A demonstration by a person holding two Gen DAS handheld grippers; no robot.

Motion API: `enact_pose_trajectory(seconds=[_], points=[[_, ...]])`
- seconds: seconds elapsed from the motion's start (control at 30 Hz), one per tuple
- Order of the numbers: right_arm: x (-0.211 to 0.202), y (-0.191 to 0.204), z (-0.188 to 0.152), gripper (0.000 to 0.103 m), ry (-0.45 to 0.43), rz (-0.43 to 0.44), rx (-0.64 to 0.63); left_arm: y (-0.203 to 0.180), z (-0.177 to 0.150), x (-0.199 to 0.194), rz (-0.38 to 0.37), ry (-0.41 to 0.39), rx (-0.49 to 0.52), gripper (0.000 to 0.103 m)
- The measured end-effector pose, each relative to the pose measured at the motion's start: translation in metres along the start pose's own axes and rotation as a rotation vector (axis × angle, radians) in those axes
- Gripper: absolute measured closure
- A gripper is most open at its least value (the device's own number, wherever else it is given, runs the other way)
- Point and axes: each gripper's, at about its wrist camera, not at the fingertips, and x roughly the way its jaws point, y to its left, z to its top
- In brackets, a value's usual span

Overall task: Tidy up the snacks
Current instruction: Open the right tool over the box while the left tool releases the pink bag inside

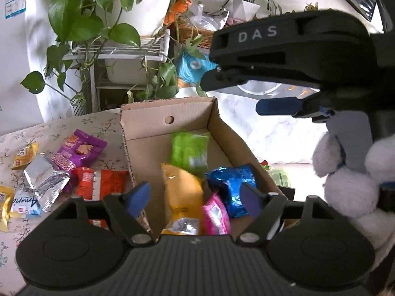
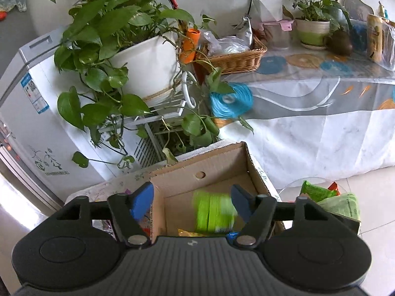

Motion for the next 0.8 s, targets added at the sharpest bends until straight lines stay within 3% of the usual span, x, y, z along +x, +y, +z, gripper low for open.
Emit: enact_pose_trajectory(seconds=[0.4, 0.8], points=[[0.007, 0.013, -0.002, 0.021, 0.017, 0.036, -0.036, 0.047, 0.002, -0.017, 0.047, 0.0, -0.045, 0.023], [0.02, 0.038, -0.01, 0.018, 0.061, 0.059, -0.113, 0.109, -0.008, -0.028, 0.143, 0.033, -0.076, 0.022]])
